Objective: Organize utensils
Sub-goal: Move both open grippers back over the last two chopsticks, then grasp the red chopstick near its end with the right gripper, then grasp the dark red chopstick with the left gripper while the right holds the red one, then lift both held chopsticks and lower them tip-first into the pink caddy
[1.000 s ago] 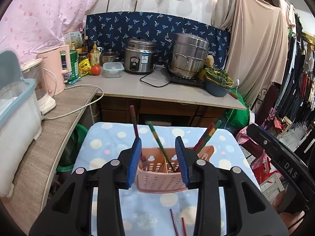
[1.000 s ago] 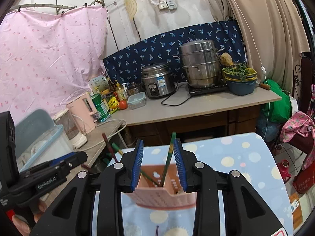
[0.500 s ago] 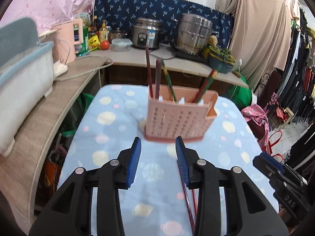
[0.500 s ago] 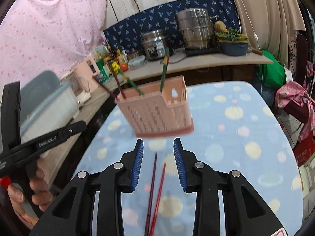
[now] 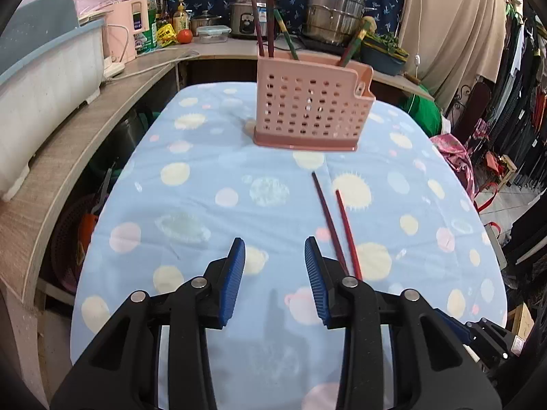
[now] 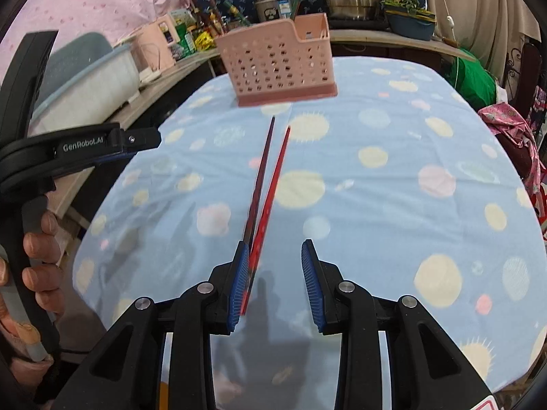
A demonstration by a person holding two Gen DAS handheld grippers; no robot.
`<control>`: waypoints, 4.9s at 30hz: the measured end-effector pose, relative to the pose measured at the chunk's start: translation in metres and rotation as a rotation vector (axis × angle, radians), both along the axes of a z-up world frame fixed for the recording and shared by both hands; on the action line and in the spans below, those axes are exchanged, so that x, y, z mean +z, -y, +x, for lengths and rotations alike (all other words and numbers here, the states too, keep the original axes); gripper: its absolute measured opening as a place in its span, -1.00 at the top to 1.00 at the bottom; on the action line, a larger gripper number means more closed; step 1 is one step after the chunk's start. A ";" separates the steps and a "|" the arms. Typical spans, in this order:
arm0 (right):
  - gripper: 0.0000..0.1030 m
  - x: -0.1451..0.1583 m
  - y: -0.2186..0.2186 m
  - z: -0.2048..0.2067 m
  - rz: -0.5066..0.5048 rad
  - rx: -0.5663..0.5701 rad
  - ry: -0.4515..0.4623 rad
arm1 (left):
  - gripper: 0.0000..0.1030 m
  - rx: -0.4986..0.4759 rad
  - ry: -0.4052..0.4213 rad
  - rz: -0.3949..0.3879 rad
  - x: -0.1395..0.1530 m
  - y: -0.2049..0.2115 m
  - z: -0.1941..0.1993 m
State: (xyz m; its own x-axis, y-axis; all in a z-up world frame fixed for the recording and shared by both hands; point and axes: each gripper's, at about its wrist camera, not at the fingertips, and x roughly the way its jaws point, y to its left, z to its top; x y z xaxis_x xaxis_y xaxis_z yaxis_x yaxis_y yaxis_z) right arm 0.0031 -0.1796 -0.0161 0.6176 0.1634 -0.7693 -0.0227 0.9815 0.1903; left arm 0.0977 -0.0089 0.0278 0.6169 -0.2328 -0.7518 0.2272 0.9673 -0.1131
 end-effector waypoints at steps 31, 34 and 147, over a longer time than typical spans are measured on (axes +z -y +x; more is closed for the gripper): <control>0.58 -0.035 -0.025 -0.006 -0.042 0.041 -0.049 | 0.33 -0.005 -0.108 0.031 -0.044 0.001 -0.030; 0.65 -0.035 -0.022 -0.006 -0.041 0.036 -0.049 | 0.33 -0.009 -0.114 0.035 -0.046 0.002 -0.031; 0.40 -0.029 0.038 0.003 -0.004 -0.074 -0.061 | 0.86 -0.086 -0.014 -0.052 0.042 -0.001 -0.043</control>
State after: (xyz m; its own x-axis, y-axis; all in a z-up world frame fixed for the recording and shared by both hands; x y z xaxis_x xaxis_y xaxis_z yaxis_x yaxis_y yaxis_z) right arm 0.0066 -0.2181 -0.0451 0.5798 0.1155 -0.8065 0.0617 0.9808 0.1848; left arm 0.0543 -0.0083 0.0693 0.5824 -0.3232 -0.7459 0.3068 0.9371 -0.1665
